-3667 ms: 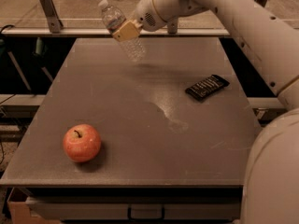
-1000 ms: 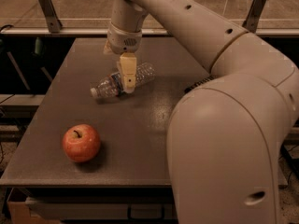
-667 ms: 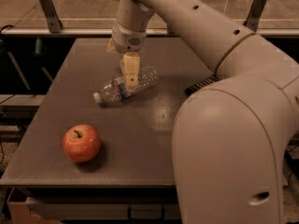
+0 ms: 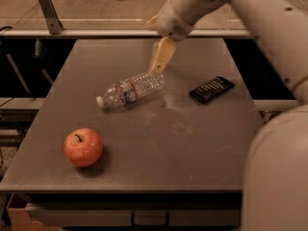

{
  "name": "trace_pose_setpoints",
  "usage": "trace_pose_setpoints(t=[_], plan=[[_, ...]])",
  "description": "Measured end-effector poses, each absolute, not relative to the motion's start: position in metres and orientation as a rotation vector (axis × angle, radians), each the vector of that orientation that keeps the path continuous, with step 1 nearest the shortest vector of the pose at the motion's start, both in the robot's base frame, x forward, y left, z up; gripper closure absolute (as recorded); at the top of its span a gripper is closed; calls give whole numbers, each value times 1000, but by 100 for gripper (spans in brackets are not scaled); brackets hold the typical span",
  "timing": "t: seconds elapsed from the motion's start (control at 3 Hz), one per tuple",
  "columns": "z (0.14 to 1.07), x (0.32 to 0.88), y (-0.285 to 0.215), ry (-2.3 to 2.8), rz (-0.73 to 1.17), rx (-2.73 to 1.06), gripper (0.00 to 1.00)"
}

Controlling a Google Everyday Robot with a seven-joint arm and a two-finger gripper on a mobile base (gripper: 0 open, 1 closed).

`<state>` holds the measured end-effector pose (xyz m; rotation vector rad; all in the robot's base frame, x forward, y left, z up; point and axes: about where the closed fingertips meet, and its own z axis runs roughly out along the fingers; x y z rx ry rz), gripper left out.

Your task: Knock water bottle over

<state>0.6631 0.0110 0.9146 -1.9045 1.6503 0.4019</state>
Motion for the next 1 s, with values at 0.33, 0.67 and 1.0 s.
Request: trace_pose_setpoints(t=[0.33,0.67,1.0], plan=[[952,667,-52,1659,392,-1611,0],[984,661,-111,1634,351,-1374,0],[1008,659,-158,1605,310,-1178,0]])
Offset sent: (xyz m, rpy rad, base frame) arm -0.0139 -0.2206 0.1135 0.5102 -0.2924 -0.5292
